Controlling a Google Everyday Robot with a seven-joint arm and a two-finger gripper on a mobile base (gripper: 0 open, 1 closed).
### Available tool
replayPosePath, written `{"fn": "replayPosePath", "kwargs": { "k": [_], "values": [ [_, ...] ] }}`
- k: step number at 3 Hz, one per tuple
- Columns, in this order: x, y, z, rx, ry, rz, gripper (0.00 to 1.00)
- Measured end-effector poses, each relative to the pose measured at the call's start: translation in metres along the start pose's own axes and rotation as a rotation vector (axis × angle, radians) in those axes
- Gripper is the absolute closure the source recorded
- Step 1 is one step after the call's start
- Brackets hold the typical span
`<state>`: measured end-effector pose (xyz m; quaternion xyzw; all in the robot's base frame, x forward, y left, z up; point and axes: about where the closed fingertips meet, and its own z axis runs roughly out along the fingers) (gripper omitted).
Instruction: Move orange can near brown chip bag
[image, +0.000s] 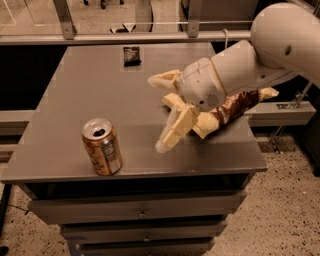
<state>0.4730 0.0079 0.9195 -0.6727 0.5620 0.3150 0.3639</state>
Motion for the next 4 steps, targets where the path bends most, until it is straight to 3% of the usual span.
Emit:
{"fn": "replayPosePath", "kwargs": {
  "k": [1, 2, 3, 4],
  "values": [
    [-0.018, 0.009, 0.034, -0.051, -0.109, -0.005, 0.00],
    [-0.029, 0.018, 0.063, -0.106, -0.164, 0.006, 0.00],
    [-0.034, 0.024, 0.083, -0.156, -0.173, 0.021, 0.16],
    [-0.036, 0.025, 0.092, -0.186, -0.165, 0.036, 0.40]
  ]
}}
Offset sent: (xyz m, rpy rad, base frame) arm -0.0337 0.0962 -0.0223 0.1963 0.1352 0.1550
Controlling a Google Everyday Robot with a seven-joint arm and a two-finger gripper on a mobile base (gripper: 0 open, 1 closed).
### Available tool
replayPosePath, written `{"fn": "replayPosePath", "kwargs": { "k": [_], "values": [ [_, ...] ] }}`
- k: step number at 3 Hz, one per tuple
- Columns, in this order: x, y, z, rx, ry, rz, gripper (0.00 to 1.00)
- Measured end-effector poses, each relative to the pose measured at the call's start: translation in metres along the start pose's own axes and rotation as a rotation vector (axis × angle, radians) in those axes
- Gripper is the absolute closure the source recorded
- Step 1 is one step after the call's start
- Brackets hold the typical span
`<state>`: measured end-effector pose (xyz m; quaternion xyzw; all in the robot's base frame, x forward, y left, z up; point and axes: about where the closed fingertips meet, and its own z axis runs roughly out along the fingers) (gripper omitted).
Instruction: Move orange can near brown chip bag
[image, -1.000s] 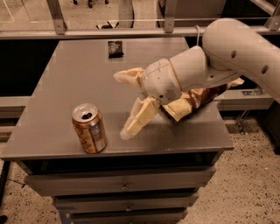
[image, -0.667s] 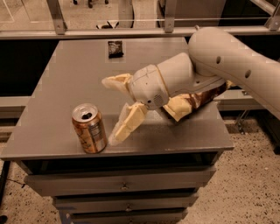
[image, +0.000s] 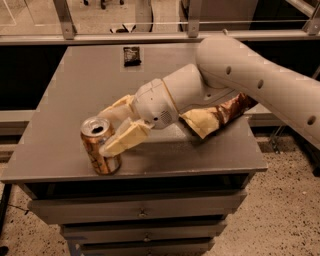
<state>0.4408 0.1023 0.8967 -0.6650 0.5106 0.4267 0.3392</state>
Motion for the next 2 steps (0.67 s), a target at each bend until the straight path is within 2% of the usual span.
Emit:
{"fn": "replayPosePath", "kwargs": {
  "k": [2],
  "values": [
    [0.0054, 0.0008, 0.0035, -0.022, 0.028, 0.048, 0.86]
  ]
}}
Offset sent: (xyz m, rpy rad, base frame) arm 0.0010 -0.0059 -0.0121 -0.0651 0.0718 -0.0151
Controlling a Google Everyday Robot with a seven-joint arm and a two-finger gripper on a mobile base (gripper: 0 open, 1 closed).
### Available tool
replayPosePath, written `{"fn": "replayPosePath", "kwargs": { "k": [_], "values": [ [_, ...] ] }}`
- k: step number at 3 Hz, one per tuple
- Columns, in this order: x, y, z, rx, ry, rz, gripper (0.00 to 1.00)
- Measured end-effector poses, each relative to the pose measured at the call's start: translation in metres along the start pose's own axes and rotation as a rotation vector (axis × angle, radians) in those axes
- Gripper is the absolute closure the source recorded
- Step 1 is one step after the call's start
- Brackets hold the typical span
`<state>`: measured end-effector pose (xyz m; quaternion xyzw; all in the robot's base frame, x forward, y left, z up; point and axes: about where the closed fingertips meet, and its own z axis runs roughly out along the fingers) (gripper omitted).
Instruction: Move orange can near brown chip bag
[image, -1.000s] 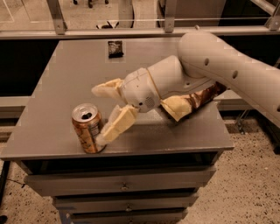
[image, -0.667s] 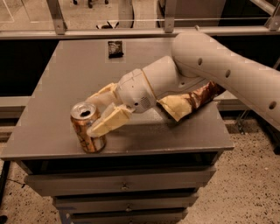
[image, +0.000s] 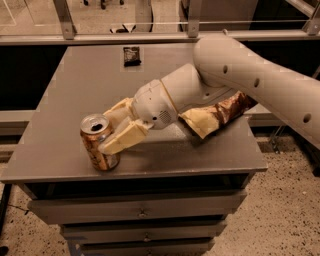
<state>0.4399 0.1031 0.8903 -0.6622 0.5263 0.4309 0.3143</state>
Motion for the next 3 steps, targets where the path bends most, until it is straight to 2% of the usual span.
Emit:
{"fn": "replayPosePath", "kwargs": {
  "k": [1, 2, 3],
  "values": [
    [0.004, -0.006, -0.015, 0.029, 0.026, 0.009, 1.00],
    [0.005, -0.027, -0.057, 0.114, 0.077, -0.003, 1.00],
    [-0.004, -0.061, -0.119, 0.245, 0.139, -0.028, 1.00]
  ]
}}
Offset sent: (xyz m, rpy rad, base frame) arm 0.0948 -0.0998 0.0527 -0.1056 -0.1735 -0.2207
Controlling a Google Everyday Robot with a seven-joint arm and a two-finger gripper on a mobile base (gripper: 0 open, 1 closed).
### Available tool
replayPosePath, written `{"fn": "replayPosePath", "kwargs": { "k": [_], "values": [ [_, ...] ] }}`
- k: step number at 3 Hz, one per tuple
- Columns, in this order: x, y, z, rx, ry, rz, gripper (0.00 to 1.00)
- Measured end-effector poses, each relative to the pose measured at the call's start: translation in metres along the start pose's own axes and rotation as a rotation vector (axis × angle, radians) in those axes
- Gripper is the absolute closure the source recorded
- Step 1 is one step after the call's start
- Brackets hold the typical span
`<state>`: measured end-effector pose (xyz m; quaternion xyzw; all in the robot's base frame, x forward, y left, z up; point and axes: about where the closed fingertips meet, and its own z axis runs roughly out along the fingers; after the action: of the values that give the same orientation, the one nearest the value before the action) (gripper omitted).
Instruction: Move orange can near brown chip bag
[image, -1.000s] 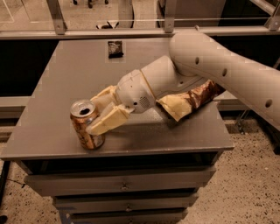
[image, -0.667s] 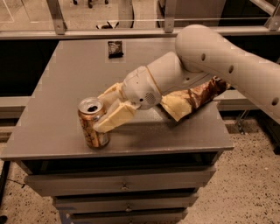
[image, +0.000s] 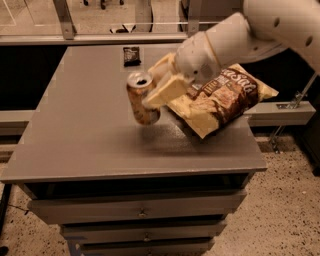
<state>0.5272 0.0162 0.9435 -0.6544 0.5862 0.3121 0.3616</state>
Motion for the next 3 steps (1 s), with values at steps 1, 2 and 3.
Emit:
{"fn": "replayPosePath", "kwargs": {
  "k": [1, 2, 3],
  "values": [
    [-0.012, -0.011, -0.016, 0.042, -0.008, -0.024, 1.00],
    [-0.012, -0.011, -0.016, 0.042, -0.008, -0.025, 1.00],
    [-0.010, -0.027, -0.023, 0.089, -0.014, -0.037, 1.00]
  ]
}}
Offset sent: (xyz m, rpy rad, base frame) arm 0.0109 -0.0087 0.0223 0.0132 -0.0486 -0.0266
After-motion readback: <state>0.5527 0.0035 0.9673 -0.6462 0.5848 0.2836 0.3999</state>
